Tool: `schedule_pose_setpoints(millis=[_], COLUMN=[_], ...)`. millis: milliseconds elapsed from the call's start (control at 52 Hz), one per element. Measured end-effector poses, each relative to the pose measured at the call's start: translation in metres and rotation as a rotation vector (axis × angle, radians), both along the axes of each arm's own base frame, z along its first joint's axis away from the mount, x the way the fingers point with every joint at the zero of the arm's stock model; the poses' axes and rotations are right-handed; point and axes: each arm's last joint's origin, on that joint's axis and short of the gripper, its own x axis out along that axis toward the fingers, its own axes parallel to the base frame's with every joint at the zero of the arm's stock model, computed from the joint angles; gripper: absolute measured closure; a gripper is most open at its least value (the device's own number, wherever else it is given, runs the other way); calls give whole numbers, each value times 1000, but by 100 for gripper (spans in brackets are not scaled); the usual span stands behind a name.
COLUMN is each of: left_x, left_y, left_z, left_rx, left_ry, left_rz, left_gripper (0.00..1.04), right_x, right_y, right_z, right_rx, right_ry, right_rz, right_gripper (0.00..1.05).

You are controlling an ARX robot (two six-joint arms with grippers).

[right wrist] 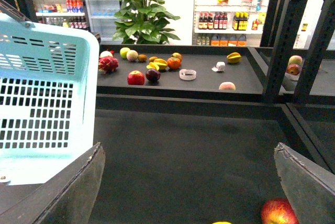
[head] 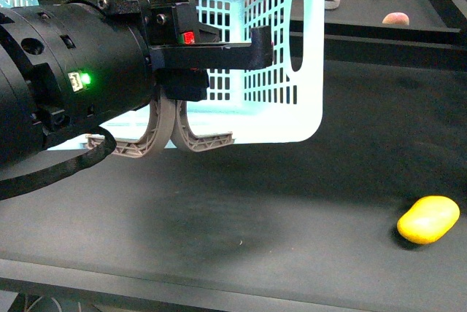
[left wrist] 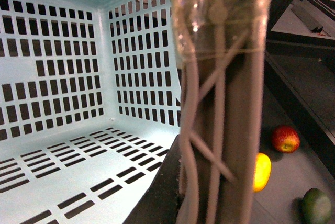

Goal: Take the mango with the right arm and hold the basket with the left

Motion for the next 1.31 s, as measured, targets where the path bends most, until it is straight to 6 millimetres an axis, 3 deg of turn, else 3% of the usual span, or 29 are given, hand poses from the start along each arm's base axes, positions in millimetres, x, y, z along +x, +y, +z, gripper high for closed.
schedule_pose_setpoints(millis=[712, 769, 846, 1019, 1308], left_x=[0, 0, 0, 0, 0], left_y=[0, 0, 0, 0, 0], left_z=[0, 0, 0, 0, 0], left_rx=[0, 0, 1, 1, 1], left_ry=[0, 0, 0, 1, 1], left_rz=[0, 0, 0, 0, 1], left_gripper=[100, 100, 100, 100, 100], right_x=[0, 1, 10, 29, 76], right_y=[0, 0, -5, -16, -49], right_z=[0, -1, -3, 0, 0], right_rx=[0, 26, 53, 46, -55], right_ry=[2, 41, 103, 128, 189], right_rz=[0, -85, -188, -189, -201], right_gripper=[8, 8, 8, 8, 8])
